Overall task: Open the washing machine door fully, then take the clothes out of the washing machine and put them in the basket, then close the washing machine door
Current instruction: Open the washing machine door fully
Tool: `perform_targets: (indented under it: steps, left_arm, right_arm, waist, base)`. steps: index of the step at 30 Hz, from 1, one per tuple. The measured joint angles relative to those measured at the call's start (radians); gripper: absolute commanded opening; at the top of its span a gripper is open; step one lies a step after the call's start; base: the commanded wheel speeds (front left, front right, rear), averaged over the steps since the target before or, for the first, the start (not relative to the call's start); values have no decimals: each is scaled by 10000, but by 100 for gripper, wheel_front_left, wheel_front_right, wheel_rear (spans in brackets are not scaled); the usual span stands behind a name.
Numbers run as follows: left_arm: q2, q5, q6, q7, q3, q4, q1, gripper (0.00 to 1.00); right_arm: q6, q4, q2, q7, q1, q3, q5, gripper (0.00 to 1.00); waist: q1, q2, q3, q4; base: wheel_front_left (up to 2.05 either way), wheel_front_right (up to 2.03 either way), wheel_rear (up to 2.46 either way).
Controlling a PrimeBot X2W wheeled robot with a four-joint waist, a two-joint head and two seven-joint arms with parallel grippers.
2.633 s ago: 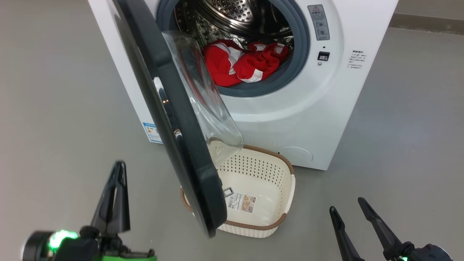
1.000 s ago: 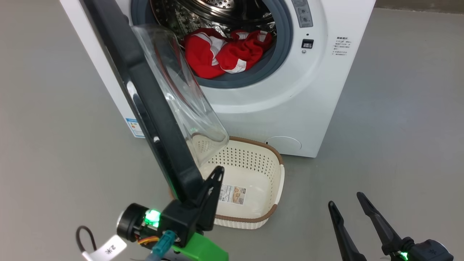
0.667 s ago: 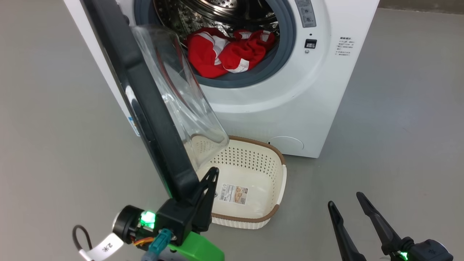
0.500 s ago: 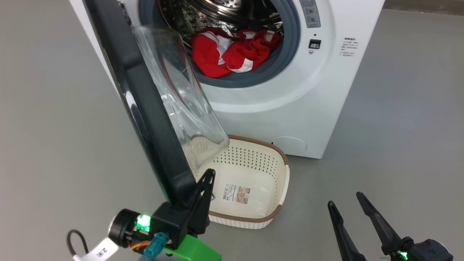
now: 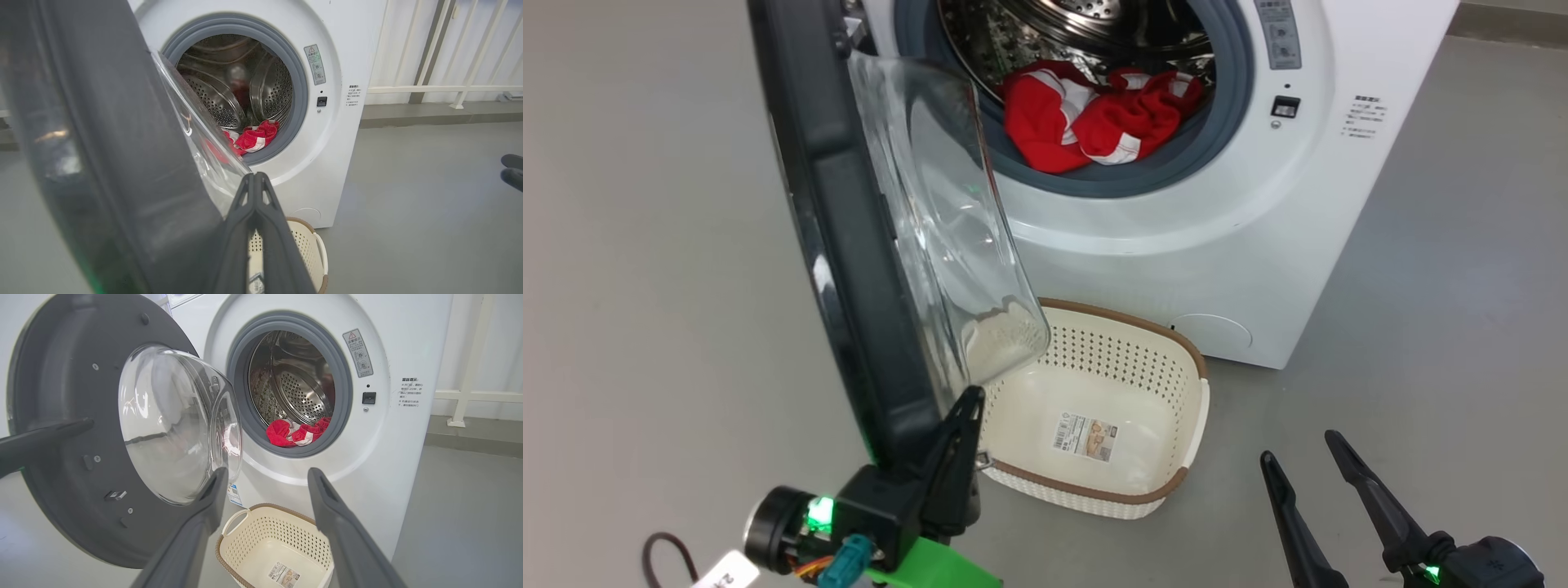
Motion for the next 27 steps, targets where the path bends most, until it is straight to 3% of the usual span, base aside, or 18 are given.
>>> perform_targets:
  steps: [18,27]
  left_arm:
    - [744,-305,894,-253,1243,-125,772,0]
    - [1026,-410,1106,-593,1804,-23,1037,0]
  right_arm:
    - [0,-199,0,180,3,-6,-102,100]
    - [0,-290,-2,357,3,-2,-115,100]
  waist:
    - [0,0,82,514]
    - [0,0,128,734]
  base:
    - [0,0,0]
    - [0,0,0]
